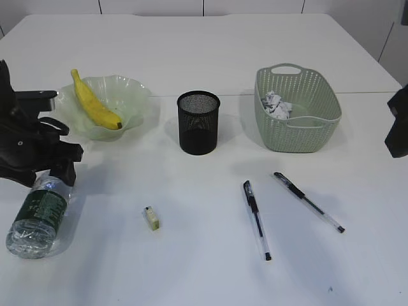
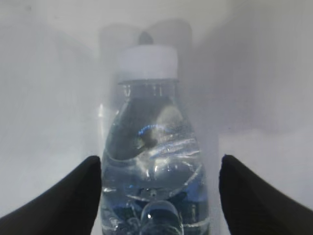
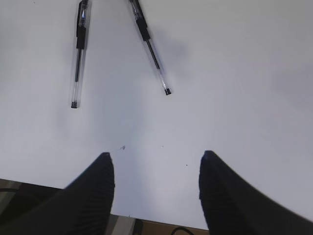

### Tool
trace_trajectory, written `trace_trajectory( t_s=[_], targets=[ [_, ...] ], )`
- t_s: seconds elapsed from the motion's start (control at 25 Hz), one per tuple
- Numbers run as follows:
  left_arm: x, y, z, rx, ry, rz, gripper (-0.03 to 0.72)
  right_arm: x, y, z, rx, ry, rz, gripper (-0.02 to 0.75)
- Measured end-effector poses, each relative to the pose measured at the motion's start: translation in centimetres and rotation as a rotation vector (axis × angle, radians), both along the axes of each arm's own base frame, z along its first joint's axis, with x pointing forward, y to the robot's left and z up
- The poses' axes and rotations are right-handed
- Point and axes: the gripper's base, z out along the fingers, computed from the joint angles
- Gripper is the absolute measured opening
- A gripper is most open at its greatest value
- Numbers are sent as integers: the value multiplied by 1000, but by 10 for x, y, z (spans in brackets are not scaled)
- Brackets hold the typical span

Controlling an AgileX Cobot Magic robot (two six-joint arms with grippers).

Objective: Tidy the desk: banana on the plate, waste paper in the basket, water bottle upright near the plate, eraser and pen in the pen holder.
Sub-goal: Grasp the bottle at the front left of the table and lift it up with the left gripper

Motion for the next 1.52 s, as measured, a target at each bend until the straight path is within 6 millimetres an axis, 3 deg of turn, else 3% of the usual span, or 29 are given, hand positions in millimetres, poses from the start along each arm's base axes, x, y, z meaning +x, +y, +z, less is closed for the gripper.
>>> trace_trajectory(
  t_s=[0.16, 0.64, 0.96, 1.52],
  targets=[
    [1, 0, -14, 9, 40, 0, 532, 0, 0, 0, 0, 0, 0, 412],
    [5, -1, -17, 6, 25, 0, 490, 0, 0, 0, -6, -2, 0, 412],
    [5, -2, -16, 6, 21, -2, 339, 0, -1, 0, -8, -2, 0, 412],
    [5, -7, -17, -56, 30, 47, 335, 1, -3, 0, -39, -11, 0, 412]
  ],
)
